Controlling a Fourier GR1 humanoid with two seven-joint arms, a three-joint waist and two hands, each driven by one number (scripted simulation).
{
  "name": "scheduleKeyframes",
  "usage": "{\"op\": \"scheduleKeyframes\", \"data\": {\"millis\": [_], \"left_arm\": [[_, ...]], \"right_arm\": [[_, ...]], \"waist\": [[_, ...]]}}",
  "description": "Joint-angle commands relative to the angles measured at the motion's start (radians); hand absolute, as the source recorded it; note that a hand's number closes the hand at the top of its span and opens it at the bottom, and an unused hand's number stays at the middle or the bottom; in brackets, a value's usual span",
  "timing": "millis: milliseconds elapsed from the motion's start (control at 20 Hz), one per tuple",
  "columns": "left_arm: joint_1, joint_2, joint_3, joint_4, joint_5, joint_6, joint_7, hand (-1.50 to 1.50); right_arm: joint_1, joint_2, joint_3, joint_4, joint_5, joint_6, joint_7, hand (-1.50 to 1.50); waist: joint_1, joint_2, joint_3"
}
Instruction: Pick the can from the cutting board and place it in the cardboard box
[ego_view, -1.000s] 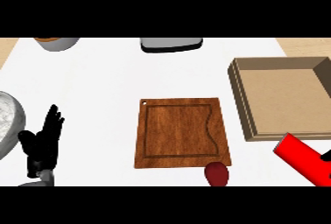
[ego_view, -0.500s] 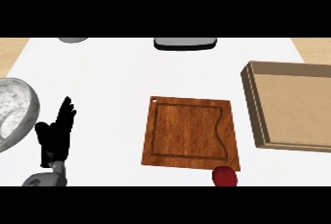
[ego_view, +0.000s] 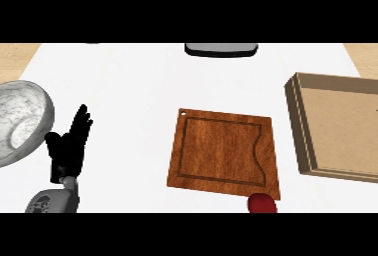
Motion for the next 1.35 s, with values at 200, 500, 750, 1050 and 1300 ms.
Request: {"op": "scheduleKeyframes", "data": {"millis": [200, 500, 750, 1050, 1300], "left_arm": [[-0.047, -0.016, -0.005, 0.043, -0.026, 0.024, 0.015, 0.0], [-0.037, -0.042, -0.02, 0.048, -0.029, 0.022, -0.011, 0.0], [0.038, -0.063, -0.048, -0.033, -0.043, 0.036, -0.01, 0.0], [-0.025, 0.004, 0.024, 0.031, -0.012, 0.005, -0.01, 0.0], [0.027, -0.038, -0.01, 0.003, -0.019, 0.009, -0.037, 0.0]], "right_arm": [[-0.305, 0.177, 0.199, 0.361, 0.212, -0.102, -0.019, 1.5], [-0.472, 0.227, 0.213, 0.691, 0.202, 0.036, -0.139, -1.5], [-0.541, 0.264, 0.159, 0.811, 0.131, 0.141, -0.263, -1.5], [-0.587, 0.219, 0.028, 0.951, -0.051, 0.397, -0.367, -1.5], [-0.643, 0.136, -0.061, 1.125, -0.126, 0.504, -0.333, -1.5]], "waist": [[0.013, 0.003, 0.001], [0.016, 0.006, 0.001], [0.009, 0.0, 0.002], [-0.004, 0.002, 0.002], [0.009, 0.005, 0.003]]}}
